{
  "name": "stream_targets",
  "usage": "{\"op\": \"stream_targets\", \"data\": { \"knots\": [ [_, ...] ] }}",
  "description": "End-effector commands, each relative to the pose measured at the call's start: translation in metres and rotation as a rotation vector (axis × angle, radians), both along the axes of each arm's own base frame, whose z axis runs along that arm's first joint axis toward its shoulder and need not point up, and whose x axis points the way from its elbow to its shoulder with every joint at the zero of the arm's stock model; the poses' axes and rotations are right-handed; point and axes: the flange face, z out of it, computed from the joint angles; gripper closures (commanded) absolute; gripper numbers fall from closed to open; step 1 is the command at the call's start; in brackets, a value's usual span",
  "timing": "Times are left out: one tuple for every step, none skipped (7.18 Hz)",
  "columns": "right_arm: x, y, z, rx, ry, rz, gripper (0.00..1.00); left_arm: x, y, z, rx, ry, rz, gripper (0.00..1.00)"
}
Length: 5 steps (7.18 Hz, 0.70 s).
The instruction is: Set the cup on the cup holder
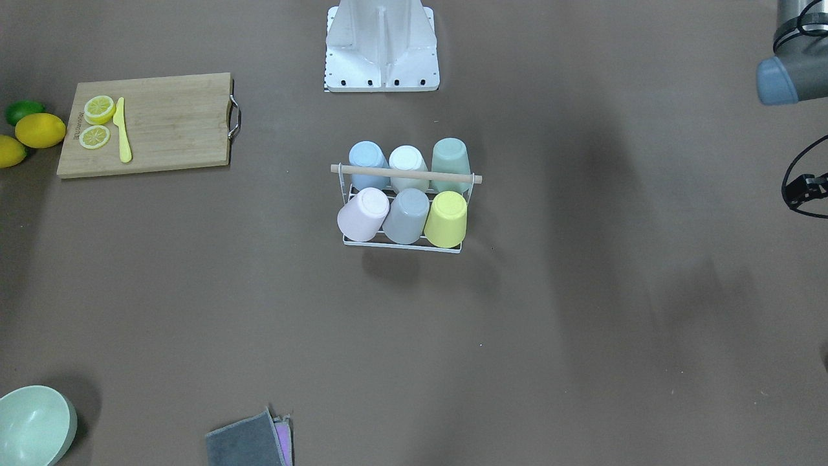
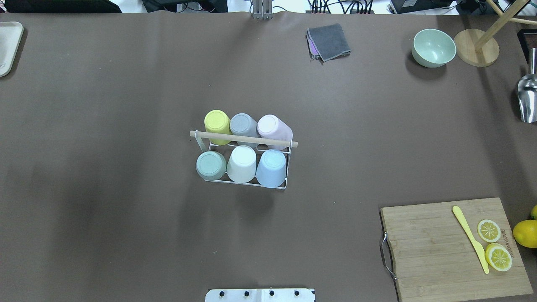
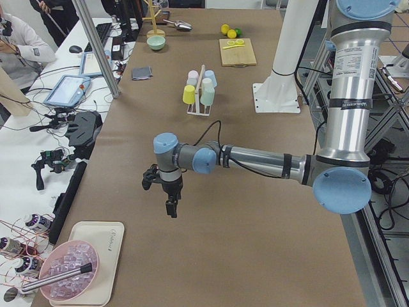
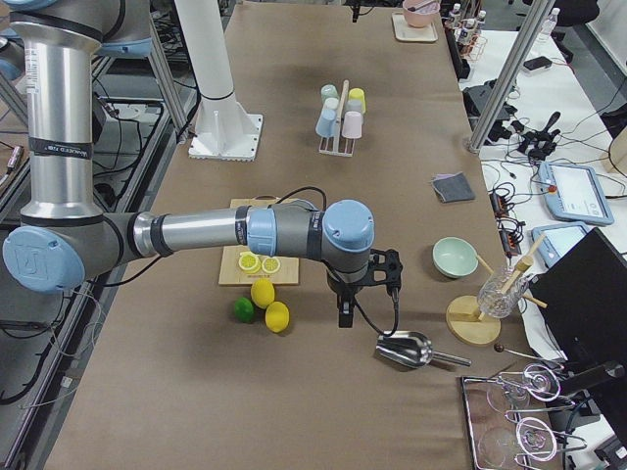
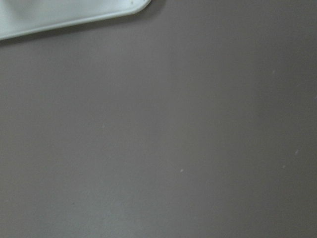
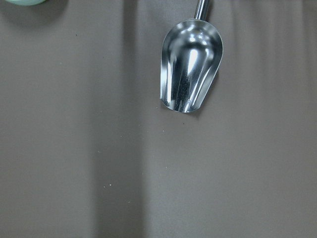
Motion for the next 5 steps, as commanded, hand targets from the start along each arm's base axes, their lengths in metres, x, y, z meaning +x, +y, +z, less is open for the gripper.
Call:
{"op": "stream_targets", "data": {
  "knots": [
    [0.000,0.001,-0.001,0.004,0.003,-0.001,0.00,-0.072,0.065,0.051,-0.031,0.070,0.055,0.02],
    [0.000,0.001,-0.002,0.007,0.005,-0.001,0.00,-0.094,0.090,0.071,-0.038,0.071,0.072,0.02],
    [0.000,0.001,-0.002,0.007,0.005,-0.001,0.00,-0.098,0.111,0.089,-0.078,0.070,0.077,0.02],
    [0.000,0.001,-0.002,0.007,0.008,-0.001,0.00,-0.099,0.115,0.095,-0.128,0.063,0.078,0.02],
    [0.001,0.001,-0.002,0.007,0.008,-0.001,0.00,-0.098,0.112,0.095,-0.200,0.047,0.075,0.02]
  ]
}}
